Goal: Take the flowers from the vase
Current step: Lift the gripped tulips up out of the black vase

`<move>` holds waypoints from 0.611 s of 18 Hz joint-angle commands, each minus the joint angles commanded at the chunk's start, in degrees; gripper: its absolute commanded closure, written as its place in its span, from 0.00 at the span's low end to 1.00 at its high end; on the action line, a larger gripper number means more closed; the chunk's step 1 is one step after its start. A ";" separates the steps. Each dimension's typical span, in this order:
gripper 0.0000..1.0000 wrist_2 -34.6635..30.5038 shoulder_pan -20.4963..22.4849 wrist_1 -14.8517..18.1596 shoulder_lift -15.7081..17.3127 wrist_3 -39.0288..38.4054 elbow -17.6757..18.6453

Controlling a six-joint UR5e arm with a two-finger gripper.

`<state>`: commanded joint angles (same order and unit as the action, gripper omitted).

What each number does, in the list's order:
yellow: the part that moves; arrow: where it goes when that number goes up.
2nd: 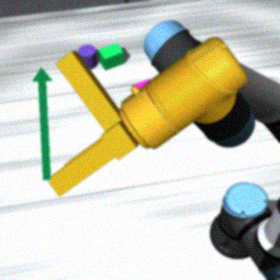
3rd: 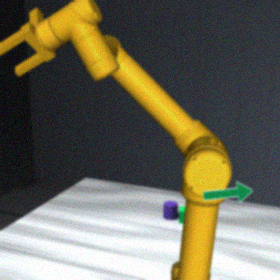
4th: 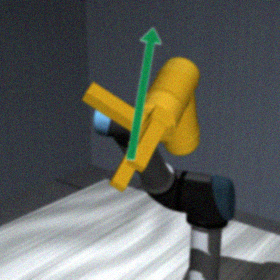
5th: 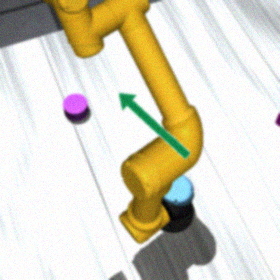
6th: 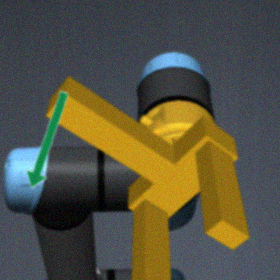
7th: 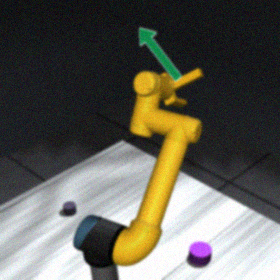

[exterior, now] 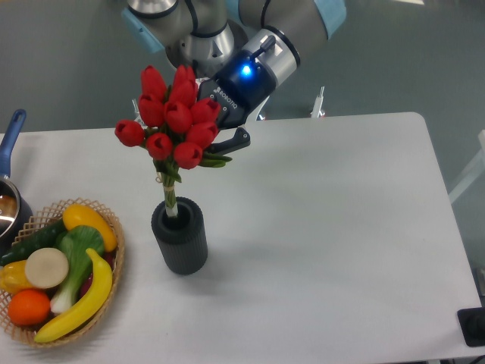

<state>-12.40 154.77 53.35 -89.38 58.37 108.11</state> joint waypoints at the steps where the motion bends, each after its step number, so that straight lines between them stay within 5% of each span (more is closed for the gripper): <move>1: 0.61 0.26 0.61 0.00 0.00 -0.36 -0.27; 11: 0.61 0.44 3.43 -0.26 -0.44 0.08 -3.34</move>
<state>-11.95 158.20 53.09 -89.82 58.45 104.77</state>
